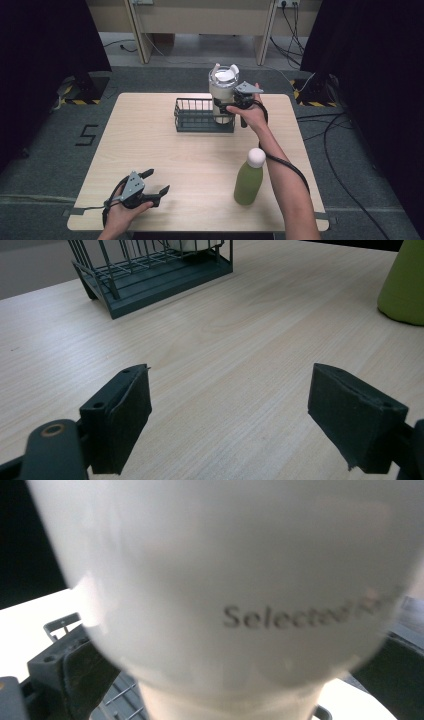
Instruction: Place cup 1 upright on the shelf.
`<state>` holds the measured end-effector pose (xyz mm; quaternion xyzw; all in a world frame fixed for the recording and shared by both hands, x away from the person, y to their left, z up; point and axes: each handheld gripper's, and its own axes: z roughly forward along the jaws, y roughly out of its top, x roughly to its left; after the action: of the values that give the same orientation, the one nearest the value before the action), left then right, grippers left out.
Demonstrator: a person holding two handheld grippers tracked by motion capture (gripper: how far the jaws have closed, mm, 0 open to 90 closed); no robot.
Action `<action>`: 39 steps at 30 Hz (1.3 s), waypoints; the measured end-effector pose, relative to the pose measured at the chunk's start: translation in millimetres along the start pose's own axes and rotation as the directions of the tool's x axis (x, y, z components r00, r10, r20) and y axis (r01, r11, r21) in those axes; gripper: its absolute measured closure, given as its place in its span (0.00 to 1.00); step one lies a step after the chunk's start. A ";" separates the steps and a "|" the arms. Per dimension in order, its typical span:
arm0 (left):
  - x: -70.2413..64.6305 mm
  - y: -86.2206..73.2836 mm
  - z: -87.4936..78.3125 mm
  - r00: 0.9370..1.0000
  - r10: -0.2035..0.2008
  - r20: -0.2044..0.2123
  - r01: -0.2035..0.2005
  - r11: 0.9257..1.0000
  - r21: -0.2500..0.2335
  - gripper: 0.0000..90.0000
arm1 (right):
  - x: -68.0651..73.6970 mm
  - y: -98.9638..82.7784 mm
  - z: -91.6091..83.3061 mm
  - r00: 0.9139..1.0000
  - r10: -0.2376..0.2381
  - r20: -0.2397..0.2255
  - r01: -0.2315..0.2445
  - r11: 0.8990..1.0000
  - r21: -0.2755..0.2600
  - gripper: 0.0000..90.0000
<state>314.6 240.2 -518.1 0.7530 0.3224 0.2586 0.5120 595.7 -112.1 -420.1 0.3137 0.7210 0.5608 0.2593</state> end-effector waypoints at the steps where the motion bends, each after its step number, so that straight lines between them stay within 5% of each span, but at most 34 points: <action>1: -0.2 0.1 0.0 1.000 0.000 0.001 0.000 1.000 0.000 0.19 | -0.1 -0.2 -1.3 1.000 0.000 -0.002 0.000 1.000 0.002 0.00; 15: -1.5 2.0 1.2 1.000 0.008 0.014 -0.008 1.000 -0.019 0.18 | -2.3 -4.5 -32.4 1.000 0.010 -0.001 -0.010 1.000 -0.005 0.01; 29: -7.2 9.4 0.7 0.999 0.024 0.040 -0.022 0.998 -0.055 0.17 | -8.1 -25.3 -94.7 0.992 0.045 0.120 -0.044 0.999 -0.015 0.04; 39: -15.1 21.9 -1.1 0.997 0.030 0.077 -0.022 0.995 -0.101 0.17 | -2.9 -63.5 -142.4 0.975 0.061 0.212 -0.063 0.998 0.003 0.05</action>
<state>308.7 223.7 -498.1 0.7400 0.2789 0.2514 0.5580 484.2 -217.4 -448.0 0.3952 0.6819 0.5287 0.3152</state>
